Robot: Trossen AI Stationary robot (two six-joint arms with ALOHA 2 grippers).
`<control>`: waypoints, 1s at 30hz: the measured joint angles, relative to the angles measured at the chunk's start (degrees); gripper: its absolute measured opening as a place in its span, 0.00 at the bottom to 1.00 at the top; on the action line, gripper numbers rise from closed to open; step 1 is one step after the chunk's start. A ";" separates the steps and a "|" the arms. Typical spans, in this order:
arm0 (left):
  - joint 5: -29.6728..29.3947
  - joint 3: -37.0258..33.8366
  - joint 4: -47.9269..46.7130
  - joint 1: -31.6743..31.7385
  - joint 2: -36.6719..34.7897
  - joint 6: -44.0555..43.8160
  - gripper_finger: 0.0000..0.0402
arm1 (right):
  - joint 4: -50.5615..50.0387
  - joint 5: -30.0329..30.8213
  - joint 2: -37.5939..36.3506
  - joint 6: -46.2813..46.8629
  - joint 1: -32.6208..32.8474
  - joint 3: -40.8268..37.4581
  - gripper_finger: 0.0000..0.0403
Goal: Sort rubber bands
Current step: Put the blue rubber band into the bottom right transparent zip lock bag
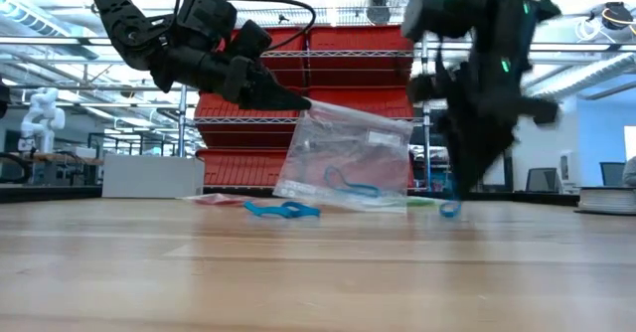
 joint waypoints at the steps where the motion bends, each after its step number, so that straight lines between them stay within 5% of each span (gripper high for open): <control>1: 0.01 0.00 0.00 0.00 0.00 0.23 0.00 | -0.87 0.31 -0.71 0.74 0.24 0.85 0.03; 8: 4.00 0.00 0.02 -0.05 0.00 0.85 0.00 | -10.88 3.90 -3.99 3.58 0.31 12.71 0.01; 16: 11.00 -0.02 -0.22 -0.19 0.00 1.04 0.00 | -15.89 14.63 -4.11 -5.94 -0.67 27.28 0.00; 30: 10.27 0.02 0.20 -1.48 0.00 2.13 0.00 | -14.16 14.62 -1.51 -13.98 -2.68 28.71 0.00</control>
